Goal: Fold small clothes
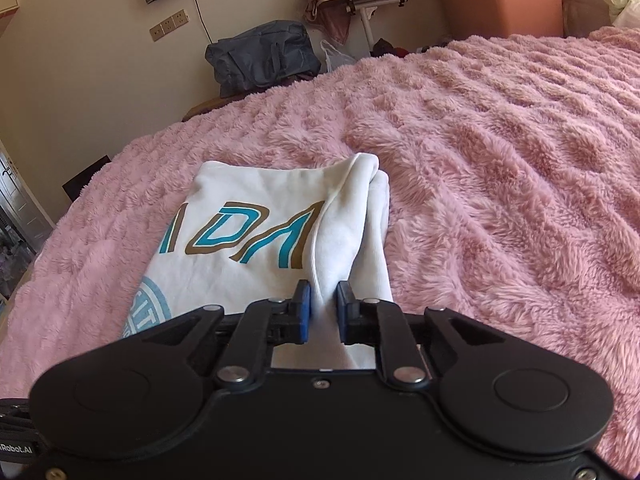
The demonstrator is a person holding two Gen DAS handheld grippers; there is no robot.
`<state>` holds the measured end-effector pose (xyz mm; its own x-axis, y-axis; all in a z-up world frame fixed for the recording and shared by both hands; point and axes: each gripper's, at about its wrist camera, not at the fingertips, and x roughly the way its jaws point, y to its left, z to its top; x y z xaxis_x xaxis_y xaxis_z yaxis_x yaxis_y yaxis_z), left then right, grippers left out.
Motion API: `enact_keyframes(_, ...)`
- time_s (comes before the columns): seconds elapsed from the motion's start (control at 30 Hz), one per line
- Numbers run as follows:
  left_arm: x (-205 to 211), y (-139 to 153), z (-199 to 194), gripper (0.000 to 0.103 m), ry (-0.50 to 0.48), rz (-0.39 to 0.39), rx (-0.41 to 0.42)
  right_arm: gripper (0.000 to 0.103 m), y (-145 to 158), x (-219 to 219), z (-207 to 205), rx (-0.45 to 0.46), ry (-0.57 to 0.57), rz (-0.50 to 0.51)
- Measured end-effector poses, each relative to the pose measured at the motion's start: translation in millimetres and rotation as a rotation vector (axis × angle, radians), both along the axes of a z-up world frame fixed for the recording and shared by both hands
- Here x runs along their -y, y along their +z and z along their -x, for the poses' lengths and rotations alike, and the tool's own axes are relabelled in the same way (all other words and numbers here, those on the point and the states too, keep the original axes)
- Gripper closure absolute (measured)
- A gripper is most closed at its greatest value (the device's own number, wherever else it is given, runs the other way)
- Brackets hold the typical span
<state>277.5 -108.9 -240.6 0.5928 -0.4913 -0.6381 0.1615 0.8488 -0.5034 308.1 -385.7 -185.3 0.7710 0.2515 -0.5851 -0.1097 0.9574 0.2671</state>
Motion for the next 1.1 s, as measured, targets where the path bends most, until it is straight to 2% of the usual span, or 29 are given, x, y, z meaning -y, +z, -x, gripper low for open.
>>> enact_keyframes(0.1,-3.4,-16.4,-4.1,0.059,0.002,0.018,-0.016,0.091,-20.3,1.7,-5.9,-0.055,-0.008,0.001)
enact_keyframes(0.2,-2.7,-16.6,-9.0,0.059,0.002,0.023,-0.025,0.089,-37.9,3.6,-8.5,-0.068,-0.019,-0.01)
enact_keyframes(0.3,-10.1,-3.6,-6.3,0.06,0.006,0.067,-0.012,0.082,-31.5,8.1,-5.1,-0.056,-0.023,-0.04)
enact_keyframes(0.33,-14.1,1.6,-1.0,0.059,0.009,0.085,0.006,0.076,-26.3,11.6,-0.7,-0.048,-0.026,-0.058)
enact_keyframes(0.4,-21.3,11.6,11.5,0.058,0.007,0.083,0.055,0.076,-14.1,18.5,14.0,-0.021,-0.033,-0.073)
enact_keyframes(0.53,-25.8,19.6,46.7,0.057,-0.046,-0.084,0.179,0.075,1.0,30.2,57.7,0.009,-0.029,-0.053)
enact_keyframes(0.6,-21.7,15.3,56.8,0.057,-0.069,-0.195,0.2,0.075,-3.0,35.4,73.3,-0.02,-0.023,-0.049)
enact_keyframes(0.7,-14.4,6.9,61.8,0.057,-0.081,-0.316,0.228,0.075,-15.2,38.5,87.2,-0.06,-0.025,-0.064)
enact_keyframes(0.77,-11.4,4.8,60.1,0.058,-0.069,-0.34,0.253,0.075,-23.7,38.4,91.7,-0.076,-0.042,-0.076)
enact_keyframes(0.83,-7.8,0.1,56.9,0.062,-0.078,-0.38,0.237,0.07,-29.1,37.3,93.4,-0.08,-0.049,-0.09)
enact_keyframes(0.9,-4.6,-4.9,51.4,0.063,-0.074,-0.389,0.209,0.055,-31.7,34.6,93.1,-0.082,-0.059,-0.086)
enact_keyframes(0.93,-3.9,-7.6,49.9,0.066,-0.059,-0.387,0.192,0.056,-32.8,33.5,92.9,-0.078,-0.062,-0.086)
enact_keyframes(0.97,-3.8,-8.9,48.7,0.082,-0.043,-0.385,0.182,0.057,-33.7,32.0,92.2,-0.08,-0.059,-0.086)
enact_keyframes(1.0,-3.6,-9.0,48.5,0.093,-0.034,-0.368,0.176,0.062,-34.4,30.3,91.2,-0.082,-0.052,-0.086)
enact_keyframes(1.03,-3.3,-9.4,47.8,0.094,-0.021,-0.36,0.176,0.076,-35.2,28.6,90.3,-0.085,-0.045,-0.086)
enact_keyframes(1.1,3.0,-8.9,49.3,0.099,-0.008,-0.405,0.192,0.081,-36.5,24.1,89.3,-0.094,-0.035,-0.066)
